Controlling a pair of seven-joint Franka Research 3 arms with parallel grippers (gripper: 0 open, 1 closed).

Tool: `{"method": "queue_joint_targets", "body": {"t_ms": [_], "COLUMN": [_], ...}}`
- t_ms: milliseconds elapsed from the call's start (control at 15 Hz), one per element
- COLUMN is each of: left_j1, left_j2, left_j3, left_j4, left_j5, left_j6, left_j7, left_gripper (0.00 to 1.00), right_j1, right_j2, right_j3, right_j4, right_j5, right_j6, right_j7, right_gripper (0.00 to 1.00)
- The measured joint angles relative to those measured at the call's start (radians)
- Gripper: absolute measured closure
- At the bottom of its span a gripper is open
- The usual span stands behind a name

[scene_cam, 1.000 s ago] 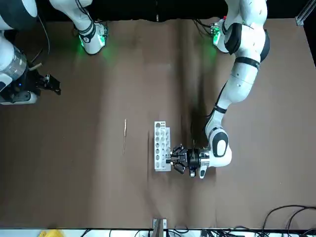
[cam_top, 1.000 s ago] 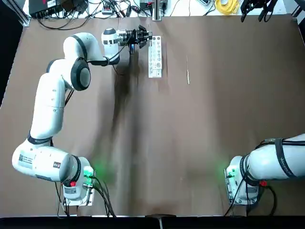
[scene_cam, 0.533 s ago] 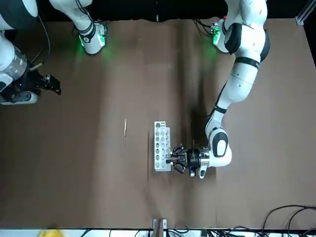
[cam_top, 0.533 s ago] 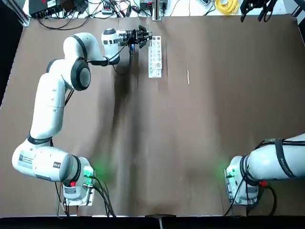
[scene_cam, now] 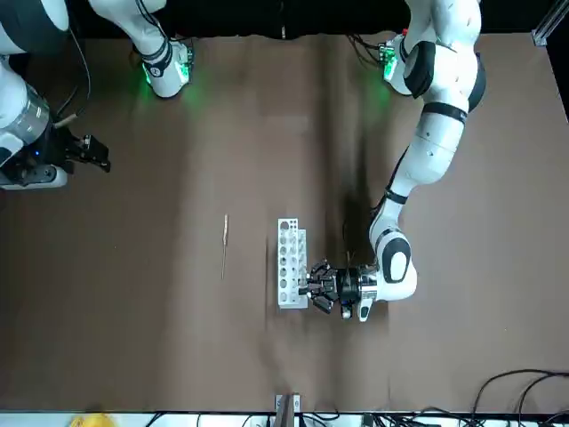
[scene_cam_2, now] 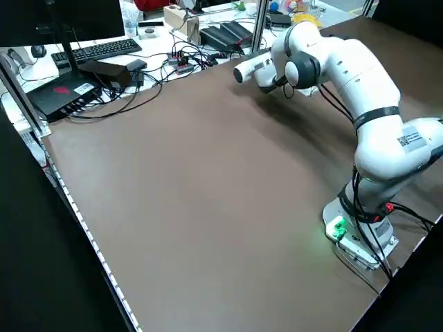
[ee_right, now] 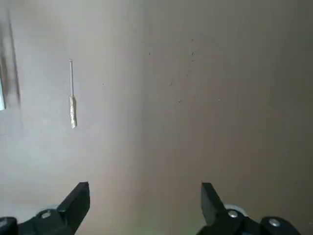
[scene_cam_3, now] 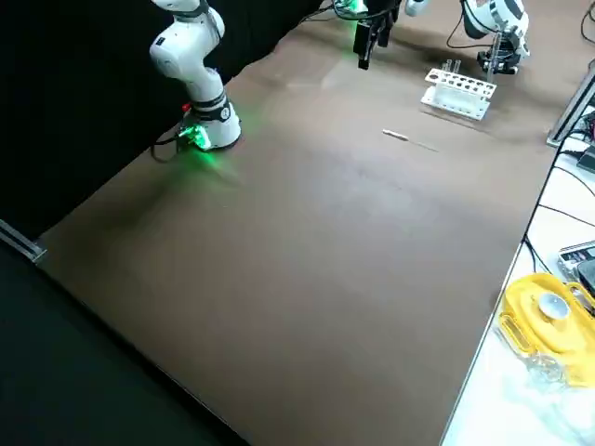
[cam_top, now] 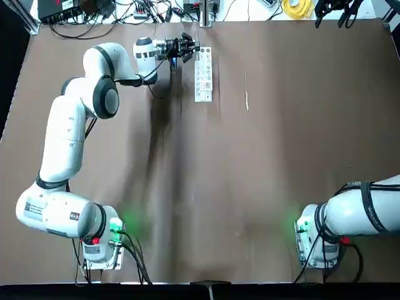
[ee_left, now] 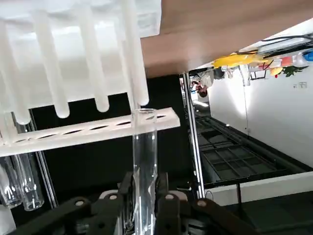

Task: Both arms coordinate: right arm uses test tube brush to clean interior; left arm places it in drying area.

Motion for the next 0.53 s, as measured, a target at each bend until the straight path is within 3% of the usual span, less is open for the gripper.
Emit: {"method": "queue_joint_targets", "body": {"t_ms": [533], "left_j1": [0.001], "left_j2": [0.0], "left_j3": [0.0], "left_j4": [0.0], "left_j5": [-0.003], "left_j6": [0.017], "left_j7": [0.0], "left_gripper": [0.77], "right_j1": [0.0], "right_j2": [0.0], "right_j3": [0.0], "right_j4": [0.0], "right_j5": [0.0], "right_j6": [0.002], "right_j7": [0.0], "right_gripper": [0.0]}}
